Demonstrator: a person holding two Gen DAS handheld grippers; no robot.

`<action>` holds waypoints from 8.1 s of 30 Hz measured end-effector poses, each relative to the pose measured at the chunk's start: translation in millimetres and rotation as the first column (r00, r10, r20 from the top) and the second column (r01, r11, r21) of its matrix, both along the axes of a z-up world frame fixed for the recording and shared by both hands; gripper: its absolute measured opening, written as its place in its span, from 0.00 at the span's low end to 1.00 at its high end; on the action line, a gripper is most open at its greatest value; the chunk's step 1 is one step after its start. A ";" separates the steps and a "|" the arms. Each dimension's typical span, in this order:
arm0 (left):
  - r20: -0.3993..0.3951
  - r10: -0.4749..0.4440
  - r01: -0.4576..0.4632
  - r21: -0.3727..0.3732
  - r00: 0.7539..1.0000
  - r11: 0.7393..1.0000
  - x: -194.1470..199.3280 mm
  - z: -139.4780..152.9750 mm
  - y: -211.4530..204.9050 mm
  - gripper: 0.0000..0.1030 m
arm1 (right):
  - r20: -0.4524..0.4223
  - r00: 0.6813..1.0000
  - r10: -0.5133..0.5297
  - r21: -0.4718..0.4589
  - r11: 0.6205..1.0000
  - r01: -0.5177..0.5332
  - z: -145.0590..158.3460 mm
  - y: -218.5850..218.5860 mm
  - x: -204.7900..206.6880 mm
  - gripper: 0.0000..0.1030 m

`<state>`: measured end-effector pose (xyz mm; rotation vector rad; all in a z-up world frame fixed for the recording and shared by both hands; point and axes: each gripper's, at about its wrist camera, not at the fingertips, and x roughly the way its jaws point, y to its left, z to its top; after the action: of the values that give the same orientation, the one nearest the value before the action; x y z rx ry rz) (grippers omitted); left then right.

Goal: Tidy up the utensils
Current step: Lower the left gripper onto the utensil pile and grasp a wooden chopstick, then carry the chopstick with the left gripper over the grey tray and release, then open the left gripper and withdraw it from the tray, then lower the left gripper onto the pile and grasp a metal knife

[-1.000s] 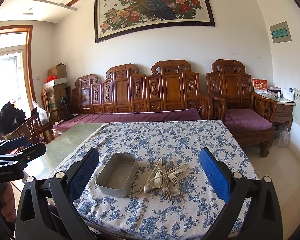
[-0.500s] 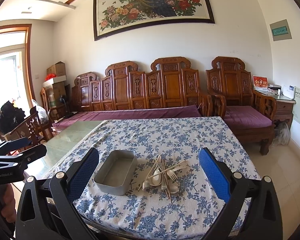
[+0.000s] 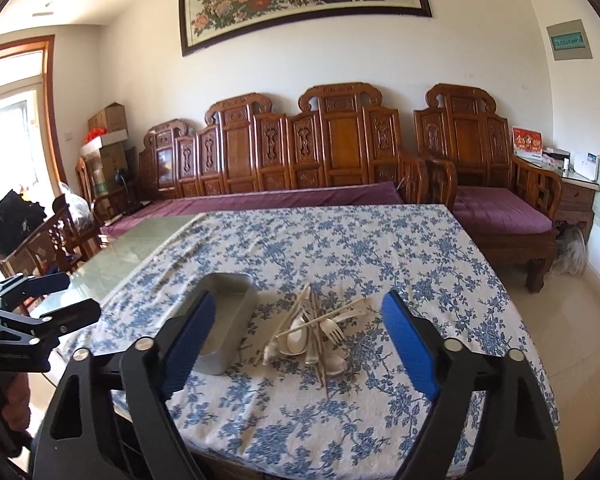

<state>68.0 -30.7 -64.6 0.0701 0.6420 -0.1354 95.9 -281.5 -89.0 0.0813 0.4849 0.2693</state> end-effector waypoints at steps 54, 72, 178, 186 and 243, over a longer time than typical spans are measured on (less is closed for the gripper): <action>-0.295 -0.274 0.253 -0.108 0.916 0.962 162.8 -134.6 -81.0 0.04 | -0.336 0.939 0.076 0.019 0.997 -0.074 -156.8 -17.8 155.9 0.44; -0.176 -0.201 0.187 -0.092 0.964 0.978 111.0 -95.8 -41.8 0.04 | -0.468 0.864 0.187 0.058 0.982 -0.181 -192.4 20.3 162.4 0.14; -0.173 0.031 -0.045 -0.077 0.984 0.996 120.1 -105.2 89.5 0.56 | -0.300 0.926 0.227 -0.038 0.968 -0.250 -105.3 107.1 160.8 0.08; -0.150 -0.008 0.000 -0.049 0.989 0.999 115.5 -101.6 62.4 0.73 | -0.265 0.954 0.143 -0.082 0.982 -0.170 -107.1 54.8 155.5 0.08; -0.462 -0.188 0.163 -0.092 0.867 0.982 235.6 -173.8 -80.1 0.07 | -0.340 0.936 0.087 0.029 0.996 -0.082 -156.4 -6.9 180.9 0.24</action>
<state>303.5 -110.8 -238.4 0.0470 1.1197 -0.3527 276.8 -288.4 -245.4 0.1226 0.8339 0.3454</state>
